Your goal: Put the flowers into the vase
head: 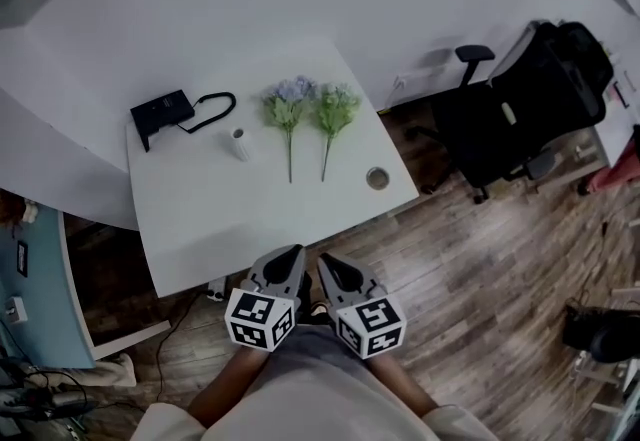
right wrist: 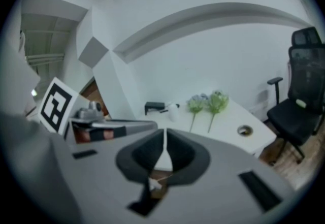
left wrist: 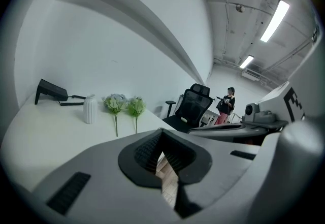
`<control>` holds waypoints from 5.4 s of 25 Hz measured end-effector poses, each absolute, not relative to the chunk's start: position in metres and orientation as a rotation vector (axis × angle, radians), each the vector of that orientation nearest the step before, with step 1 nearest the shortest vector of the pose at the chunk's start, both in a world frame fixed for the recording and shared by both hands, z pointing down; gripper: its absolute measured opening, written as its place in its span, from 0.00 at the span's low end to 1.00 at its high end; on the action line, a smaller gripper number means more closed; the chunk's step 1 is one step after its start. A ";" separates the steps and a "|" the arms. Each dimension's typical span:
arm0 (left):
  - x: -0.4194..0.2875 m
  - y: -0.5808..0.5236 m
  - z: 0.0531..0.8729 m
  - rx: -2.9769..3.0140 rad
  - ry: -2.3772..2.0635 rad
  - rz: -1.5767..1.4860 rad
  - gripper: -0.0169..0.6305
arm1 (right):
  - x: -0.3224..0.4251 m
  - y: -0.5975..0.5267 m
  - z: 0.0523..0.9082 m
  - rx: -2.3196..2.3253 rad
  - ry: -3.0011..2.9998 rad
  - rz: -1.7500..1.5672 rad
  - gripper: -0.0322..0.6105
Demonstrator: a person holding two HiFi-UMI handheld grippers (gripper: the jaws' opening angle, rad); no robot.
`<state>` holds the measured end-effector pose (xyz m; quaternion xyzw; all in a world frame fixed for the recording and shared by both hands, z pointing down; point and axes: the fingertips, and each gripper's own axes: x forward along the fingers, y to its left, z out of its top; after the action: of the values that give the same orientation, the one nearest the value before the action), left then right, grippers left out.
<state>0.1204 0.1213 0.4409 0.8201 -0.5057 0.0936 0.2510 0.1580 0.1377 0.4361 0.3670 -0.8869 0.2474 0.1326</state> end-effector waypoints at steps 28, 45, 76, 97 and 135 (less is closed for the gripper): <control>0.046 -0.021 0.431 2.301 -1.293 0.174 0.06 | 0.067 0.008 0.440 1.012 -2.540 0.681 0.09; 0.055 -0.034 0.446 2.297 -1.196 0.189 0.06 | 0.084 -0.008 0.461 1.101 -2.429 0.763 0.09; 0.055 -0.067 0.475 2.197 -1.200 0.180 0.06 | 0.123 -0.092 0.505 1.123 -2.259 0.905 0.22; 0.056 -0.074 0.497 2.125 -1.158 0.204 0.06 | 0.145 -0.123 0.555 1.065 -2.098 1.079 0.28; 0.045 -0.094 0.540 1.985 -1.138 0.231 0.06 | 0.162 -0.178 0.618 1.121 -1.899 1.361 0.32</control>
<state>0.0450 -0.0942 0.5399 0.7877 -0.4518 0.0918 0.4086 0.1624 -0.1778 0.6181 0.4164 -0.7052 0.5055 0.2718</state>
